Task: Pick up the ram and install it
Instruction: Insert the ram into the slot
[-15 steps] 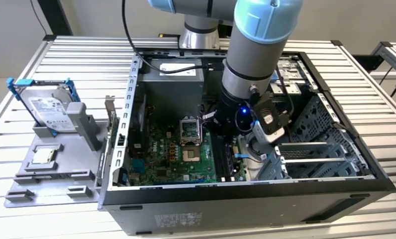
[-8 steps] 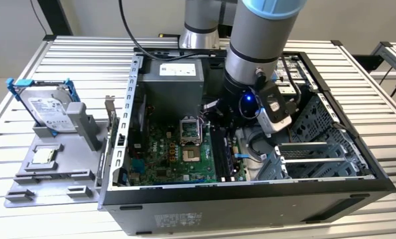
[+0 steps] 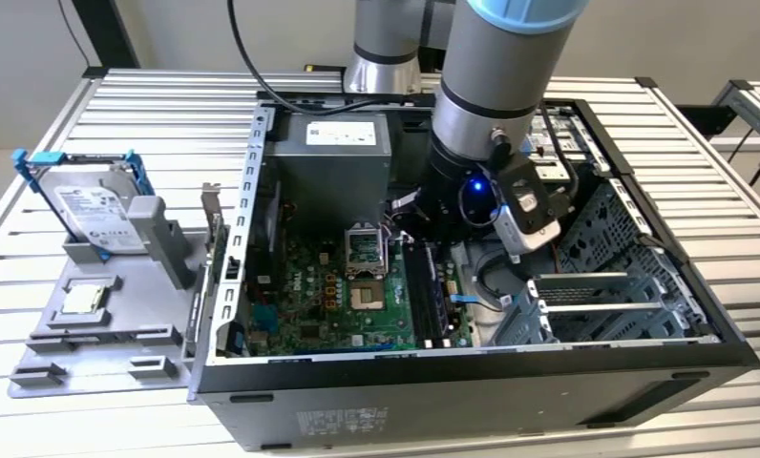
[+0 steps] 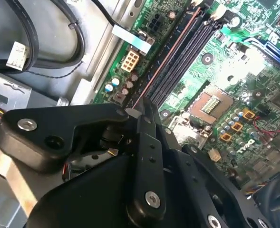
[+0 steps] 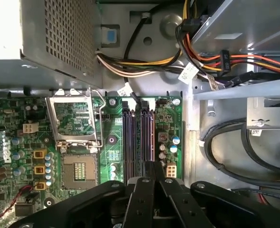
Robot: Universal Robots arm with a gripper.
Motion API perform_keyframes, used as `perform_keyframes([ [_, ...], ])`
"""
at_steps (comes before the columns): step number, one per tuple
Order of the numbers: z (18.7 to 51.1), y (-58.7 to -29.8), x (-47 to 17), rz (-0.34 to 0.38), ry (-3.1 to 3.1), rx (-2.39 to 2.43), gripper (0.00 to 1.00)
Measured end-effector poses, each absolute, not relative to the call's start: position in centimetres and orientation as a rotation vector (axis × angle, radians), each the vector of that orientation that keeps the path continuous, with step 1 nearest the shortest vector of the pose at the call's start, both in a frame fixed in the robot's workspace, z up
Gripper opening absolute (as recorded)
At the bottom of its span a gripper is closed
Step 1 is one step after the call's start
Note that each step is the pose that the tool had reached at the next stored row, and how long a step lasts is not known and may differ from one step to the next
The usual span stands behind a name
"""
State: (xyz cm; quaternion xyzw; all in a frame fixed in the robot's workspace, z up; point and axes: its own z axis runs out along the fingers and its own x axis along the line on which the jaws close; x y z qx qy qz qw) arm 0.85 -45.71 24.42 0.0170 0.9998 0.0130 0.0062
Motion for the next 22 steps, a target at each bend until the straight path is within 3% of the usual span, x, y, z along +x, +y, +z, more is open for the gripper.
perform_keyframes([
  [13,24.42,-45.71,0.79,0.041,3.128,0.053,0.00],
  [16,24.44,-45.86,0.79,0.101,3.129,0.054,0.00],
  [22,24.44,-45.88,0.80,0.095,3.132,0.000,0.00],
])
